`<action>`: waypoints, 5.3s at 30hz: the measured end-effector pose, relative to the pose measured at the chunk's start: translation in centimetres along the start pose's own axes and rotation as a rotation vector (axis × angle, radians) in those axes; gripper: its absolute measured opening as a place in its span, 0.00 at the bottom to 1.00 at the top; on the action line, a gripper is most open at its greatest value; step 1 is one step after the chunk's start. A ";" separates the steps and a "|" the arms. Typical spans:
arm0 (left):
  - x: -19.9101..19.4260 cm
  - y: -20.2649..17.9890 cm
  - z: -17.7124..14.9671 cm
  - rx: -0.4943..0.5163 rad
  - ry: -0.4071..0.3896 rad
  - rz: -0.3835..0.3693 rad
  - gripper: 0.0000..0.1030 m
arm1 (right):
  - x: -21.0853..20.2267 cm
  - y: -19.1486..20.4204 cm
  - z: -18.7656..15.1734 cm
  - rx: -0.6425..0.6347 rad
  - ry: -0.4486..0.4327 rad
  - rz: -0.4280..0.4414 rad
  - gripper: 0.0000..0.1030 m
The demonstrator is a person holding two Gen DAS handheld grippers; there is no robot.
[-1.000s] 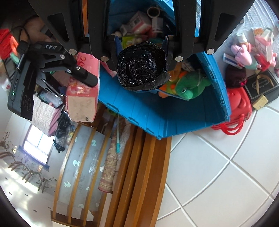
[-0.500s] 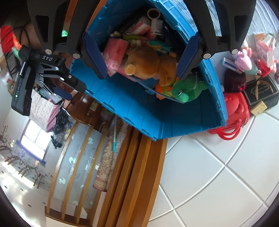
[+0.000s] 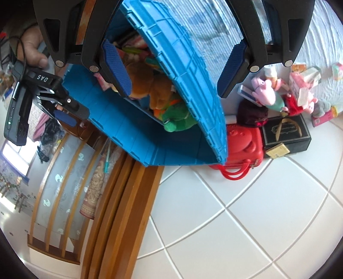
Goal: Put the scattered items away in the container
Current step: 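Move both open tools back from the crate to the items on the bed, then grasp the pink tissue pack with the left tool while the right tool grasps the black tape roll, then lift and carry the tissue pack and tape roll in both tools over the crate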
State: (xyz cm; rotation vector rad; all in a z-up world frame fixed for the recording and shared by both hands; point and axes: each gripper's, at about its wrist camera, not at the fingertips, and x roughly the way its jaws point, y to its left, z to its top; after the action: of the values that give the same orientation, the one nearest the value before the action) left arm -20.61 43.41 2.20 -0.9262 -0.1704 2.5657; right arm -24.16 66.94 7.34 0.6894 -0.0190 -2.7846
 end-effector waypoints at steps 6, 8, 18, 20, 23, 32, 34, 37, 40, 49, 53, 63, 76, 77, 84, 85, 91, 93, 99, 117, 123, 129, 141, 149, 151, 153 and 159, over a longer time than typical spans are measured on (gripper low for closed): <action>-2.3 4.3 -1.5 -0.068 -0.023 0.051 0.80 | 1.6 4.4 0.8 -0.068 0.016 0.061 1.00; -3.1 5.6 -2.1 -0.087 -0.030 0.064 0.80 | 2.0 5.9 1.0 -0.088 0.020 0.077 1.00; -6.0 13.5 -4.0 -0.159 -0.040 0.131 0.80 | 4.2 13.8 0.6 -0.156 0.055 0.121 1.00; -6.5 15.4 -4.5 -0.172 -0.036 0.148 0.80 | 5.0 15.5 0.1 -0.168 0.070 0.128 1.00; -7.1 18.4 -5.6 -0.196 -0.021 0.179 0.80 | 6.6 18.0 -0.8 -0.176 0.104 0.141 1.00; -6.0 27.4 -8.6 -0.220 0.065 0.285 0.80 | 13.9 25.2 -7.4 -0.203 0.254 0.186 1.00; -4.8 29.3 -8.8 -0.216 0.090 0.295 0.80 | 16.0 26.7 -9.6 -0.205 0.291 0.202 1.00; -2.0 31.7 -8.7 -0.186 0.125 0.292 0.80 | 19.4 28.7 -12.8 -0.216 0.337 0.216 1.00; 1.8 34.0 -8.5 -0.160 0.169 0.285 0.80 | 22.5 30.3 -15.7 -0.233 0.359 0.215 1.00; 13.2 39.2 -7.3 -0.102 0.277 0.289 0.80 | 31.0 32.7 -22.1 -0.236 0.416 0.220 1.00; 16.4 41.5 -6.8 -0.149 0.300 0.297 0.80 | 33.6 33.8 -23.8 -0.267 0.437 0.210 1.00; 20.4 43.6 -6.8 -0.168 0.342 0.308 0.80 | 37.5 35.7 -25.2 -0.299 0.463 0.203 1.00; 22.4 44.0 -7.6 -0.151 0.381 0.341 0.55 | 39.9 37.1 -26.6 -0.342 0.518 0.174 0.99; 22.5 44.0 -7.6 -0.150 0.384 0.342 0.51 | 40.1 37.1 -26.7 -0.339 0.527 0.180 0.94; 21.5 43.6 -7.7 -0.153 0.360 0.330 0.45 | 40.3 37.8 -26.8 -0.349 0.550 0.215 0.53; 21.2 43.5 -7.7 -0.156 0.355 0.325 0.45 | 40.1 37.8 -26.6 -0.348 0.544 0.215 0.53; 18.8 43.0 -7.0 -0.163 0.315 0.312 0.45 | 39.0 38.4 -26.0 -0.354 0.532 0.229 0.53; 18.1 42.9 -6.9 -0.168 0.307 0.311 0.45 | 38.6 38.7 -25.8 -0.356 0.529 0.231 0.53; 15.7 42.7 -6.8 -0.180 0.291 0.323 0.45 | 36.7 39.2 -24.7 -0.330 0.529 0.251 0.53; 2.1 39.6 -6.7 -0.237 0.185 0.360 0.45 | 26.6 40.8 -19.1 -0.339 0.466 0.266 0.53; -4.1 38.6 -6.8 -0.245 0.128 0.387 0.45 | 22.2 41.4 -16.8 -0.348 0.423 0.279 0.53; -9.0 36.7 -7.1 -0.223 0.075 0.389 0.45 | 18.0 41.9 -14.2 -0.353 0.357 0.305 0.53; -14.4 34.6 -7.9 -0.222 0.020 0.404 0.45 | 11.3 41.6 -9.7 -0.365 0.232 0.368 0.53; -15.5 33.3 -8.6 -0.241 0.009 0.440 0.45 | 8.4 40.6 -8.4 -0.382 0.190 0.404 0.53; -15.7 32.8 -8.4 -0.239 0.003 0.456 0.45 | 8.1 40.3 -8.3 -0.384 0.184 0.409 0.53; -16.0 32.4 -8.2 -0.240 -0.006 0.468 0.45 | 8.1 39.9 -8.2 -0.382 0.181 0.415 0.53; -16.3 31.1 -7.5 -0.233 -0.021 0.491 0.45 | 7.8 38.7 -7.8 -0.373 0.170 0.433 0.53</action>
State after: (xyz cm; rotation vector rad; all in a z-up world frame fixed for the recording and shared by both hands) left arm -14.82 8.21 -1.78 -1.1429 -0.2830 3.0559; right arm -17.20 27.97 -0.19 0.7196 0.3343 -2.2263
